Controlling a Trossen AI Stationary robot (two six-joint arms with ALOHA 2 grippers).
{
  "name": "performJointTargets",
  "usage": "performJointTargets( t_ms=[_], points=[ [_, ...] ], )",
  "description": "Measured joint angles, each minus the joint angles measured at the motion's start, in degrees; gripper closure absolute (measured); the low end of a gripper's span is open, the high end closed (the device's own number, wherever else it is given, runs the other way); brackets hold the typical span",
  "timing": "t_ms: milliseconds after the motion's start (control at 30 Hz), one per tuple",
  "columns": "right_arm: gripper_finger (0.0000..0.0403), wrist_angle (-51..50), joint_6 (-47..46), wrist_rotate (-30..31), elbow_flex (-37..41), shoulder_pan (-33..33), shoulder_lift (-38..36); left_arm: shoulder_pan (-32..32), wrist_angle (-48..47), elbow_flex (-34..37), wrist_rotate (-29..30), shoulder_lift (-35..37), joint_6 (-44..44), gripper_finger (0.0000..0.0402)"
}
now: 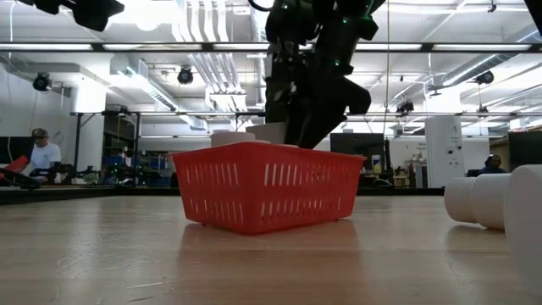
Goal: Pick and place pill bottles into a basket
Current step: Put the white pill bottle into the red bin
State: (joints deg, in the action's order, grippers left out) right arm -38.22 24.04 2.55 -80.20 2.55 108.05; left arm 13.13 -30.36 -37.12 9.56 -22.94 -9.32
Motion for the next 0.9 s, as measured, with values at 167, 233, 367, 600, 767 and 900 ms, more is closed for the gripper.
performJointTargets(
  t_ms=[167,233,367,600,767,900],
  points=[
    [0.0177,0.9,1.7,0.0,-0.1,0.7,0.0,0.0,-0.2,0.5,0.2,1.0,0.0,0.0124],
    [0.0177,0.9,1.9,0.0,-0.1,1.0,0.0,0.0,-0.1,0.5,0.2,1.3,0.0,0.0124],
    [0.0177,1.5,2.8,0.0,0.4,1.3,-0.1,0.0,-0.1,0.5,0.2,1.6,0.0,0.0124],
    [0.0177,3.3,4.2,0.0,1.2,1.7,1.2,0.0,0.0,0.7,0.2,1.7,0.0,0.0124],
    [0.0177,4.3,4.7,0.5,1.2,1.7,2.6,0.0,0.3,0.7,0.3,1.7,0.0,0.0124],
    [0.0178,4.5,4.7,0.3,1.3,1.8,2.6,0.0,0.7,0.7,0.4,1.7,0.0,0.0124]
  ],
)
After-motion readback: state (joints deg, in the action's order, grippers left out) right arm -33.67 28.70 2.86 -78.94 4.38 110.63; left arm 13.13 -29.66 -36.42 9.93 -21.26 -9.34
